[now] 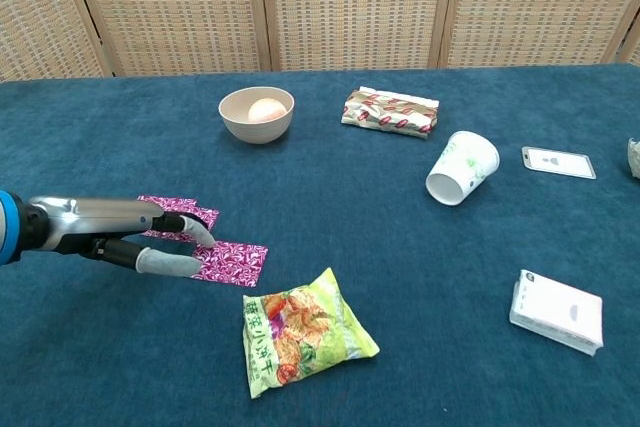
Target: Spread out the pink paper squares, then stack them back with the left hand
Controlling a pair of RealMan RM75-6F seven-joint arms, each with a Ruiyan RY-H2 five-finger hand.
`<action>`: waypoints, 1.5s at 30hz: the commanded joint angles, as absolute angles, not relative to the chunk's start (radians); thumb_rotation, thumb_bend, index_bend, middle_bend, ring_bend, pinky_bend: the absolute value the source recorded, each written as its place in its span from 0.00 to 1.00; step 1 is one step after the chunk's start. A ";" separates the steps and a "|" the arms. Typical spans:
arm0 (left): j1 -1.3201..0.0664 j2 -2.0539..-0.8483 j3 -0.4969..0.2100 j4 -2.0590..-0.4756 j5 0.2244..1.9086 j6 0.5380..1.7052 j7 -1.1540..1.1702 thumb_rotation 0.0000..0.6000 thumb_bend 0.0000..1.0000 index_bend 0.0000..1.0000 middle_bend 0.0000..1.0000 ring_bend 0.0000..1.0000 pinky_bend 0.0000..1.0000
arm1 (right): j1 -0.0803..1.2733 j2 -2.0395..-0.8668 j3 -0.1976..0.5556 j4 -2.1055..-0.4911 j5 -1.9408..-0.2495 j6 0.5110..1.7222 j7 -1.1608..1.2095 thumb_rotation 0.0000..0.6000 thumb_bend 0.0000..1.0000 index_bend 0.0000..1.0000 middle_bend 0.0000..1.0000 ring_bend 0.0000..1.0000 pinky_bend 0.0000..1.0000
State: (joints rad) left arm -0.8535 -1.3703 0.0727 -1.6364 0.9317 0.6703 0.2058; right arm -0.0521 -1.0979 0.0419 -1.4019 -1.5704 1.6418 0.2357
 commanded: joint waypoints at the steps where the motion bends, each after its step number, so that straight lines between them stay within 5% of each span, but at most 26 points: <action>1: -0.852 -1.367 0.078 -1.642 0.933 0.669 0.211 0.12 0.00 0.10 0.00 0.00 0.00 | -0.052 -1.098 0.042 -1.401 -1.570 1.641 0.237 1.00 0.13 0.17 0.20 0.00 0.00; 24: -0.800 -1.268 0.160 -1.758 0.998 0.702 0.264 0.13 0.00 0.10 0.00 0.00 0.00 | -0.050 -1.098 0.042 -1.400 -1.576 1.643 0.248 1.00 0.13 0.17 0.20 0.00 0.00; 45: -0.729 -1.252 0.134 -1.725 1.096 0.723 0.166 0.12 0.00 0.10 0.00 0.00 0.00 | -0.047 -1.096 0.041 -1.409 -1.579 1.639 0.240 1.00 0.13 0.17 0.20 0.00 0.00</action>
State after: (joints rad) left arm -0.7303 -1.2493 0.1350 -1.7279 1.0984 0.7258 0.1680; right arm -0.0467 -1.0955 0.0408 -1.4094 -1.5793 1.6395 0.2400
